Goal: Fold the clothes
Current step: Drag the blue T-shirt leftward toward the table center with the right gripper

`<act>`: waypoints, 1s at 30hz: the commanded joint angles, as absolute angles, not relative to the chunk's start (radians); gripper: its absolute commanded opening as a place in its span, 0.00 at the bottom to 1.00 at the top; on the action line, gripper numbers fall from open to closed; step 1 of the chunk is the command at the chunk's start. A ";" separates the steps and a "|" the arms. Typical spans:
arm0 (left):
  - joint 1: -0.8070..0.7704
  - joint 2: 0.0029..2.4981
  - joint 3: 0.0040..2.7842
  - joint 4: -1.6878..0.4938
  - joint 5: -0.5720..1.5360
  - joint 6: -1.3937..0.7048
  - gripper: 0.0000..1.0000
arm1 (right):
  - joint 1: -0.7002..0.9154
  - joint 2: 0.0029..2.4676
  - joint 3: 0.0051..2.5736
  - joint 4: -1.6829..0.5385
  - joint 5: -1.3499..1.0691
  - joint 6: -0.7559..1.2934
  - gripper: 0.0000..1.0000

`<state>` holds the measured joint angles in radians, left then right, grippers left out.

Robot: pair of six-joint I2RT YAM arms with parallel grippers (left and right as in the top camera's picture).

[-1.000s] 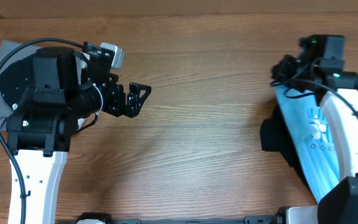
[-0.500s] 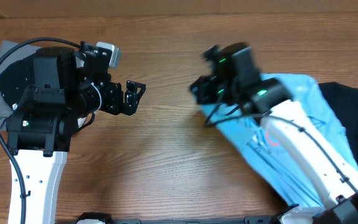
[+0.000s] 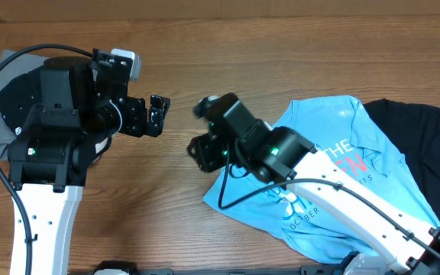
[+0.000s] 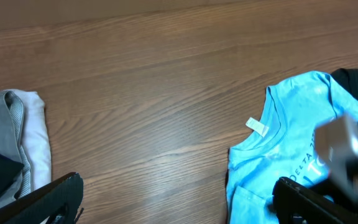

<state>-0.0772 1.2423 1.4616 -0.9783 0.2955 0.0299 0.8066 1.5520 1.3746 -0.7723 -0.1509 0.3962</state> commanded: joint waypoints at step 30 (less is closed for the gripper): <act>-0.399 1.996 1.489 -0.986 0.557 0.022 0.73 | -0.081 1.557 1.409 -1.033 -0.101 0.430 0.51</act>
